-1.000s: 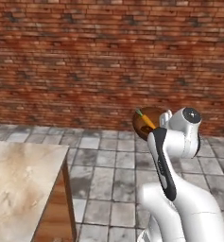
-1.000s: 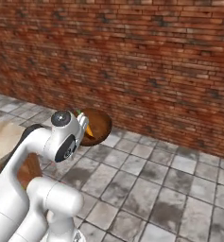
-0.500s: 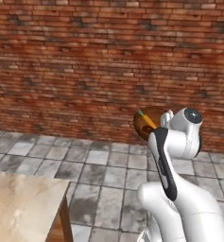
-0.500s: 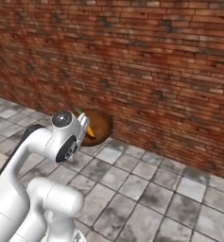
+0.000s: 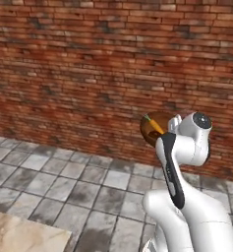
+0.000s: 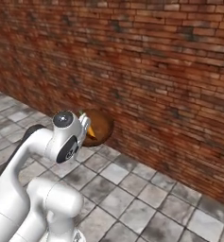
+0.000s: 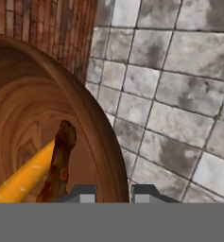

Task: Pick the chicken drumstick and carrot from their plates and place them in the bowl. Then put the bowl in the fridge.

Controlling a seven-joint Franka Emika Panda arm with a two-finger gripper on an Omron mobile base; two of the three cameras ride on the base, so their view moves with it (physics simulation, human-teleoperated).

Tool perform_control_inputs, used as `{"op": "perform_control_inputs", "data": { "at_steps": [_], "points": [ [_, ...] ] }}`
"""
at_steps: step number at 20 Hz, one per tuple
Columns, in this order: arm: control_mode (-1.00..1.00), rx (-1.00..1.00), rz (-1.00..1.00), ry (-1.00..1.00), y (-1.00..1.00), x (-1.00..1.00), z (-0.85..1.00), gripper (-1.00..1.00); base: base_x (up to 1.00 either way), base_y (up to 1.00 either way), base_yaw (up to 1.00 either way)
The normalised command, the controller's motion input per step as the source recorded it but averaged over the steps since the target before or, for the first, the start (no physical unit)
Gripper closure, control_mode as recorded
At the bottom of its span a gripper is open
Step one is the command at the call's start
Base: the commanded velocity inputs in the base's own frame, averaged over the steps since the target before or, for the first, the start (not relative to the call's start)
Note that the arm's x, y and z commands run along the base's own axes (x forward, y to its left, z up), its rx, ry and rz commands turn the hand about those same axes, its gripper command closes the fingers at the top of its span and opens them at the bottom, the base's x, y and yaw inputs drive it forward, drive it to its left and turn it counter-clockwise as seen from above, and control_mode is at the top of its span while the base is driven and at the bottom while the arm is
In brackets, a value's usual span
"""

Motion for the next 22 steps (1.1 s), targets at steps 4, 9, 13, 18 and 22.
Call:
{"op": "perform_control_inputs", "data": {
  "at_steps": [4,9,13,18,22],
  "points": [
    [1.0,0.0,0.0,0.0,0.0,0.0,0.0,1.0,0.81,0.0,0.42],
    [1.0,0.0,0.0,0.0,0.0,0.0,0.0,1.0,0.73,0.0,0.5],
    [1.0,0.0,0.0,0.0,0.0,0.0,0.0,1.0,0.69,0.01,0.52],
    [1.0,0.0,0.0,0.0,0.0,0.0,0.0,1.0,0.63,0.11,0.54],
    [1.0,0.0,0.0,0.0,0.0,0.0,0.0,1.0,0.84,0.21,0.31]
  ]
}}
